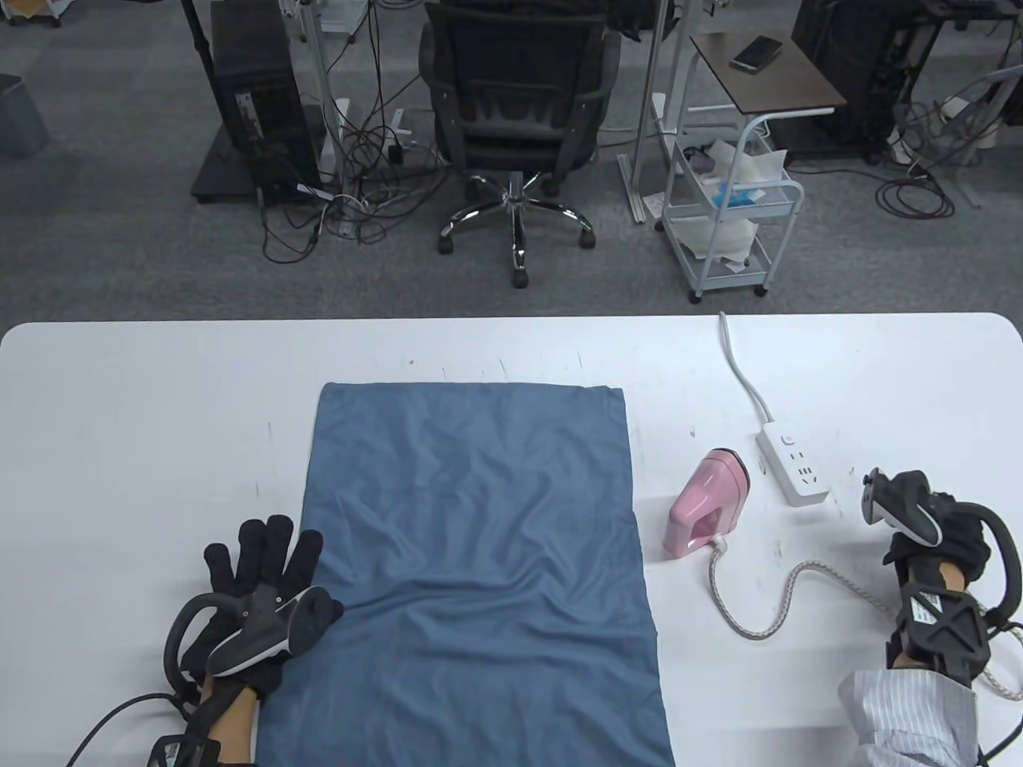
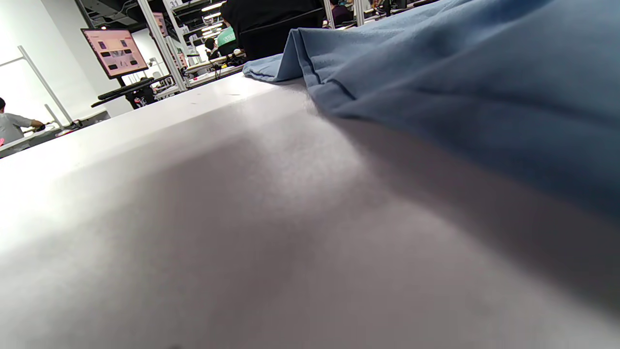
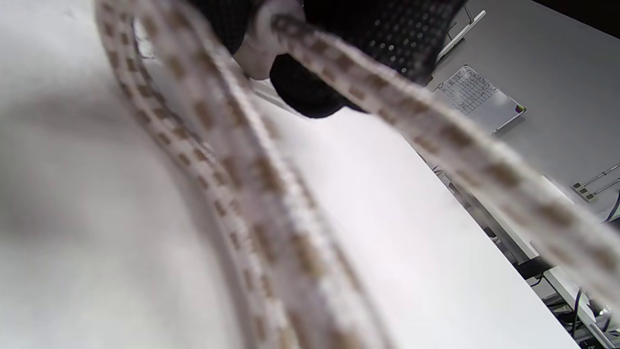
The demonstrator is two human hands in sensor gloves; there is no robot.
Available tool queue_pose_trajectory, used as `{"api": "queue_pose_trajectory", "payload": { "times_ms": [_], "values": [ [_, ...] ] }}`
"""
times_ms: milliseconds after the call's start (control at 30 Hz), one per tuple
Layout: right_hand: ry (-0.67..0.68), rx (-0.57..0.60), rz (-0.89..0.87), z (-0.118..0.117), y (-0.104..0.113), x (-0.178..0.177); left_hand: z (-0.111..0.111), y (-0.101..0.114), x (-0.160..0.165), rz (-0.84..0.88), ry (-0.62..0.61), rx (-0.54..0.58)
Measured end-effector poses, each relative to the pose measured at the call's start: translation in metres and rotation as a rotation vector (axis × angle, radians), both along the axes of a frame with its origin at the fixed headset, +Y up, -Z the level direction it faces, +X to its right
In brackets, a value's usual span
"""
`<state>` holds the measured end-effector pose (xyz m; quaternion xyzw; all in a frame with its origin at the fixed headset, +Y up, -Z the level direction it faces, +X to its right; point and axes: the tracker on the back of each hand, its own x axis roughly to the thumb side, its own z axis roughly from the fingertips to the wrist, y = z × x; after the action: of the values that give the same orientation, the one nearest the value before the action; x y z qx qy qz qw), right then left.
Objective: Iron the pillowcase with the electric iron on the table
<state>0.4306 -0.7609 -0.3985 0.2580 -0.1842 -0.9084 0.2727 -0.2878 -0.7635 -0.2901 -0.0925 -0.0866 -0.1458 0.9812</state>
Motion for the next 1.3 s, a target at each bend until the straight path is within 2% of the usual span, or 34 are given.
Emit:
{"api": "queue_pose_trajectory", "payload": {
  "times_ms": [200,300,433,733,833,933,1300],
  "values": [
    [0.024,0.009,0.008,0.002,0.007,-0.007,0.0,0.0,0.0,0.001,-0.006,0.004],
    [0.066,0.058,-0.031,0.004,0.02,-0.017,0.0,-0.001,0.0,0.004,-0.011,0.007],
    [0.132,0.157,-0.073,0.006,0.044,-0.032,0.0,-0.001,0.001,0.002,-0.016,0.011],
    [0.301,0.456,-0.35,0.015,0.092,-0.064,0.0,0.0,0.002,0.012,-0.029,0.033],
    [0.358,0.49,-0.445,0.015,0.093,-0.072,0.0,0.0,0.002,0.013,-0.03,0.035],
    [0.386,0.467,-0.495,0.011,0.087,-0.078,0.0,0.0,0.002,0.014,-0.031,0.036],
    [0.306,0.395,-0.528,-0.011,0.045,-0.076,0.0,-0.001,0.001,0.019,-0.026,0.033]
  ]
}}
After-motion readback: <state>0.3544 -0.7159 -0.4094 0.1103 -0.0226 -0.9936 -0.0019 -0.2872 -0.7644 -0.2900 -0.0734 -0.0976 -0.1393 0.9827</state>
